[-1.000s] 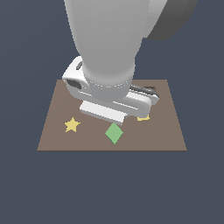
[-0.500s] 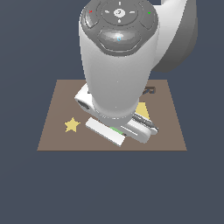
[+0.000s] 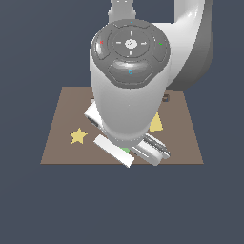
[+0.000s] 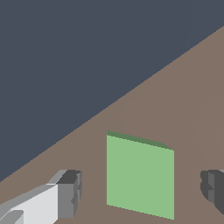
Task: Insert a designated object into the corresponding slot on a board.
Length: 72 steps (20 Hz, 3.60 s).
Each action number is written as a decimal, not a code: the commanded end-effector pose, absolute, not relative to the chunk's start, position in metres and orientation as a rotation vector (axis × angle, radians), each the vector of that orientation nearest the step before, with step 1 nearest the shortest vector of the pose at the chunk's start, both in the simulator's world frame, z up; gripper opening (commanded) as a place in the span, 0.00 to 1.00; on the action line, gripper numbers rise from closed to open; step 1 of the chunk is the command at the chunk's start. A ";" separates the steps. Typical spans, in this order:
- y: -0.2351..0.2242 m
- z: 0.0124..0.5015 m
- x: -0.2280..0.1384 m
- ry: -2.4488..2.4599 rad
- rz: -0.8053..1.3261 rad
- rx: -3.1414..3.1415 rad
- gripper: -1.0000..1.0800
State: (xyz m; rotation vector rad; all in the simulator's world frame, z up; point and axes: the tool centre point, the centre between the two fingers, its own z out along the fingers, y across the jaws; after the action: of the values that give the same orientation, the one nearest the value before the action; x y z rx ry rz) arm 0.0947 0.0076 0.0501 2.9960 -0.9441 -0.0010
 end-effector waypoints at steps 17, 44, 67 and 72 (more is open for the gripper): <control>0.007 0.030 0.096 -0.950 0.000 2.995 0.00; -0.005 0.033 0.076 -1.466 0.000 2.780 0.00; -0.001 0.038 0.015 -2.545 0.000 1.845 0.00; 0.005 0.039 0.008 -2.669 -0.001 1.662 0.00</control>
State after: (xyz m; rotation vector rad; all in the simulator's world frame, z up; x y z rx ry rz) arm 0.0098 0.0036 0.0387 1.7186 -2.6315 -0.0010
